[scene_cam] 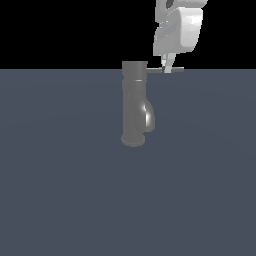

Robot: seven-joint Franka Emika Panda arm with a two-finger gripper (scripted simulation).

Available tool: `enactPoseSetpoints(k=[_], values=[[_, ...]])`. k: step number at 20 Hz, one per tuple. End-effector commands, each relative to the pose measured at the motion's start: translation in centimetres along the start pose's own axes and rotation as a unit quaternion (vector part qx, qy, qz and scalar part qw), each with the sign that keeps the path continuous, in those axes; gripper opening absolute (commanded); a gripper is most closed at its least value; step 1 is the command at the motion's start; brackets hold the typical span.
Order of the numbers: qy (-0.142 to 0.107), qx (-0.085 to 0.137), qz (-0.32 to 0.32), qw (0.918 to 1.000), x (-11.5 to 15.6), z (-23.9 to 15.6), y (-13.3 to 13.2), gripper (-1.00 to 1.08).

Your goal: Turn on the faucet by rotating a designated handle.

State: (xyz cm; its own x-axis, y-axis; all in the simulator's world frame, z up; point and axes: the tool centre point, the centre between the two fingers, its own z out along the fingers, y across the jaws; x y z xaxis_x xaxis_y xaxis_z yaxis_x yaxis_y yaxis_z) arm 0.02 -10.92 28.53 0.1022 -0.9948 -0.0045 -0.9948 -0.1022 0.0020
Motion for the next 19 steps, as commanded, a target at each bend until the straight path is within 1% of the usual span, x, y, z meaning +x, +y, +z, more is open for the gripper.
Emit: enactPoseSetpoints(k=[1,19], values=[[0.002,0.001,0.008,1.0,1.4,0.0,-0.2,-1.0],[0.002,0.001,0.014,0.9999,4.6,0.0,-2.8,-1.0]])
